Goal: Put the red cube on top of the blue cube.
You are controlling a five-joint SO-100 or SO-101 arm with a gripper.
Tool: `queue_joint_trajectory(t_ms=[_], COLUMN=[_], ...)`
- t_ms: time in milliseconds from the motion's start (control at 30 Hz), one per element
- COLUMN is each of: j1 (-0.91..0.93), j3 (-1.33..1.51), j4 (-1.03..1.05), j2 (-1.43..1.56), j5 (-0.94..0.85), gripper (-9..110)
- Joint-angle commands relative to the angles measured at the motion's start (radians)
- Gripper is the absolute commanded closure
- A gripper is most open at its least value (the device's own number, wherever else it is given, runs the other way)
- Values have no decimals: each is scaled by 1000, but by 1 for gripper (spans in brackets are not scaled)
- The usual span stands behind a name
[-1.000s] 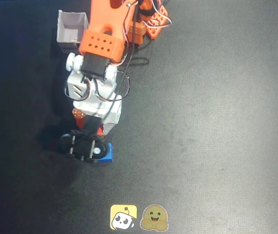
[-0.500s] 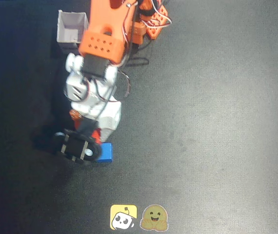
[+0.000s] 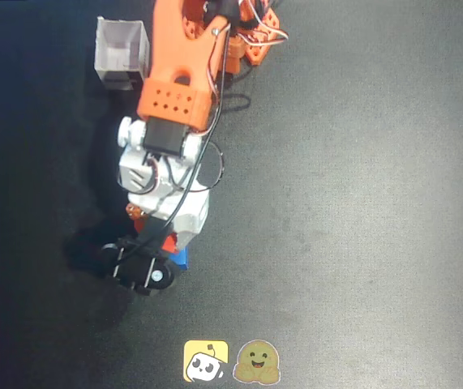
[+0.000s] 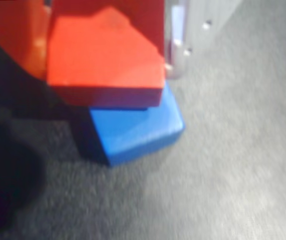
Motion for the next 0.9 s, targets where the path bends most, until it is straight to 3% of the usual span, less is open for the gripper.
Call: queue_joint_trajectory(t_ms=[0,467,567,867], j1=[-14,-8,-8,-8], j3=[-66,-110,-110,-112], j4=[-11,-20,-21,-23], j2=[2,-71,-75,-72], j5=[-2,-2,0,5], gripper=[101,96,90,85])
